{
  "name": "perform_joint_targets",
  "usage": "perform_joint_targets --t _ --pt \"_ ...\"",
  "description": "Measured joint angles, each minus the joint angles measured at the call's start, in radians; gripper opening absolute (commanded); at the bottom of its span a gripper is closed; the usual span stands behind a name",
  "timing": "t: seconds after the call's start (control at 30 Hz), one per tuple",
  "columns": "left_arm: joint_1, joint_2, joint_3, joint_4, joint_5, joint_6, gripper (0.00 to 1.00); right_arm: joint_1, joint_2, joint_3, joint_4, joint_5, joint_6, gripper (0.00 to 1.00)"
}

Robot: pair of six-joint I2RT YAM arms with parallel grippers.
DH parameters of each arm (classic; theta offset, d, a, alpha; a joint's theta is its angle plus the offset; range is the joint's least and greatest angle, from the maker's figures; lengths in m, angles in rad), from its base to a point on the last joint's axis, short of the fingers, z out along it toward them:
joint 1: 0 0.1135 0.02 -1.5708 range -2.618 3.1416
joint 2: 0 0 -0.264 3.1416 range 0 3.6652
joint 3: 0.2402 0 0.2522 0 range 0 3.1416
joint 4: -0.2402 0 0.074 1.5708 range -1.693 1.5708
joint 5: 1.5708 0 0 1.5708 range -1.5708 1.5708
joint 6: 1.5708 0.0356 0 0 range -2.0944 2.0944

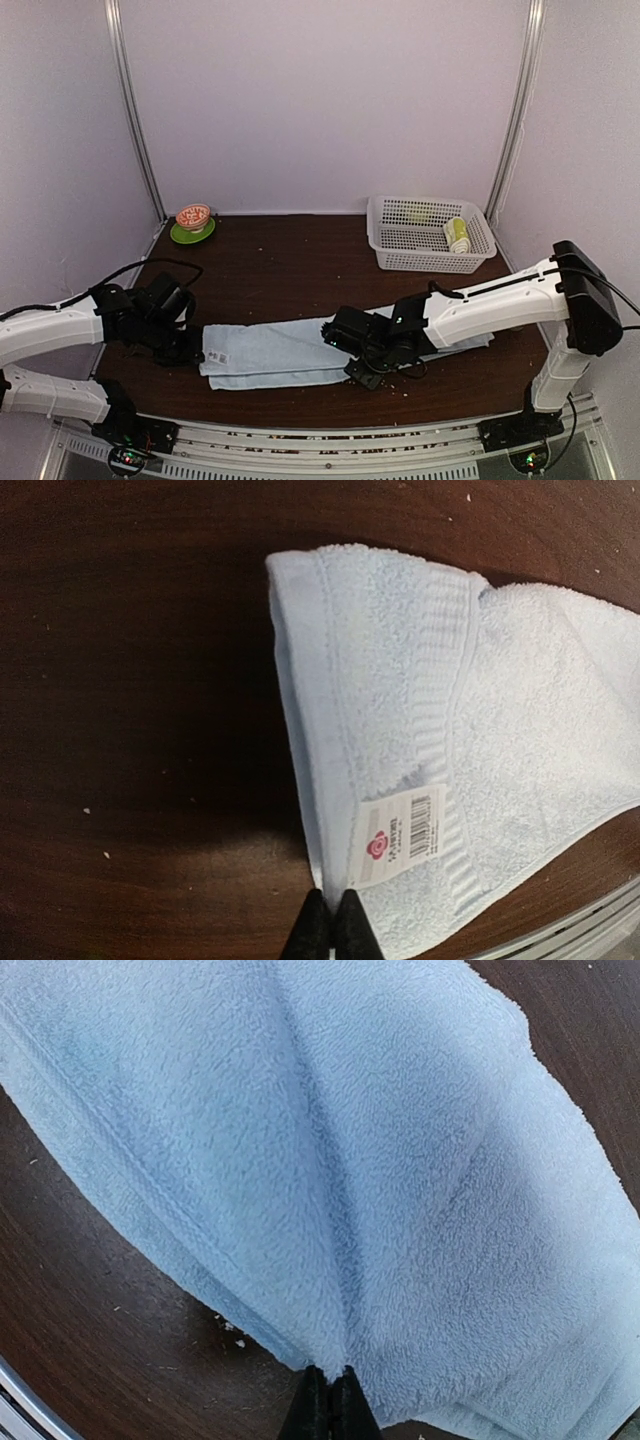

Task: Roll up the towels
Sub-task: Smooth out the towel at the center of the board.

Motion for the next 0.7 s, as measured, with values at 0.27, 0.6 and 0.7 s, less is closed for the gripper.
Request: perform_joint_targets --t 0.27,0.6,0.7 --pt "0.0 0.006 -0.018 0.007 0.01 0.001 0.0 0.0 0.058 0.0 0.008 -0.065 0.014 0.33" --pt "0.0 -0.034 -0.016 -0.018 0.034 0.043 0.56 -0.002 0.013 -0.001 -0.018 -0.131 0.016 0.53" --pt "0.0 -0.089 0.018 -0.064 0.032 0.064 0.61 -0.014 -0.06 -0.005 -0.023 -0.136 0.022 0.53"
